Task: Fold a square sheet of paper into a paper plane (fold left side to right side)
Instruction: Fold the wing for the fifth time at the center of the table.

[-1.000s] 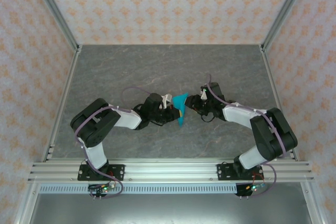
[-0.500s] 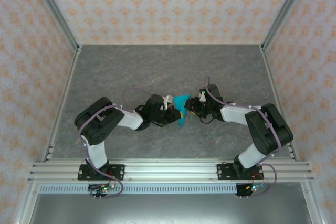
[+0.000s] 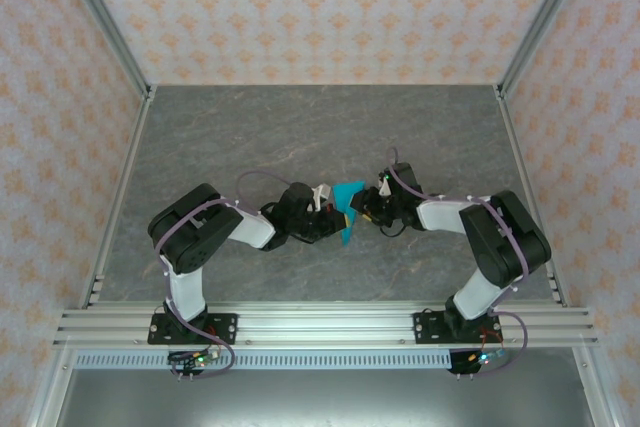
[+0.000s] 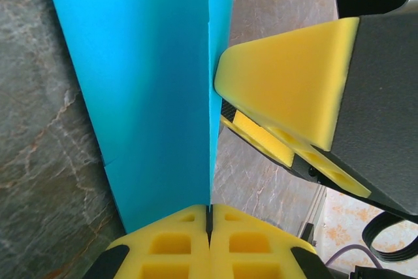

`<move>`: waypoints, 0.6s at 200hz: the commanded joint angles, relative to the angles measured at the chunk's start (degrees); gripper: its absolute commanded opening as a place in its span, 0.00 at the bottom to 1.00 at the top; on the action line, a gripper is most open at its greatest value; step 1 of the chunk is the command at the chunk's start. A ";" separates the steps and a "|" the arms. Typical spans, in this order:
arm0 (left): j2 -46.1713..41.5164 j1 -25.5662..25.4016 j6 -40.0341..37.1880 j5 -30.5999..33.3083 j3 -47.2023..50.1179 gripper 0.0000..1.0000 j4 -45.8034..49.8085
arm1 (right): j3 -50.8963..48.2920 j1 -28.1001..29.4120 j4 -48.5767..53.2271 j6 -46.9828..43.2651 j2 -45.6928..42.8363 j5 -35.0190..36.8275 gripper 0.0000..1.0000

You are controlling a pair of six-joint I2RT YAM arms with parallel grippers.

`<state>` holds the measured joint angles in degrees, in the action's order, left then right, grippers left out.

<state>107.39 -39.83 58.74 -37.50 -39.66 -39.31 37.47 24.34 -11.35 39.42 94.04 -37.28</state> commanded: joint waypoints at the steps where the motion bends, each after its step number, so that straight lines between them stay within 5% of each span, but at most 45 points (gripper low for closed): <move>1: 0.73 -0.81 0.67 -0.01 -0.24 0.00 -2.35 | 1.09 0.12 2.67 0.48 2.31 1.62 0.40; 120: -1.23 -1.07 -0.31 0.82 -0.24 0.13 -0.43 | 2.54 0.18 6.58 -0.56 4.53 2.65 0.39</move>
<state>107.42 -40.51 59.11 -37.47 -39.66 -39.53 40.14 24.23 -7.09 39.83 95.31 -37.41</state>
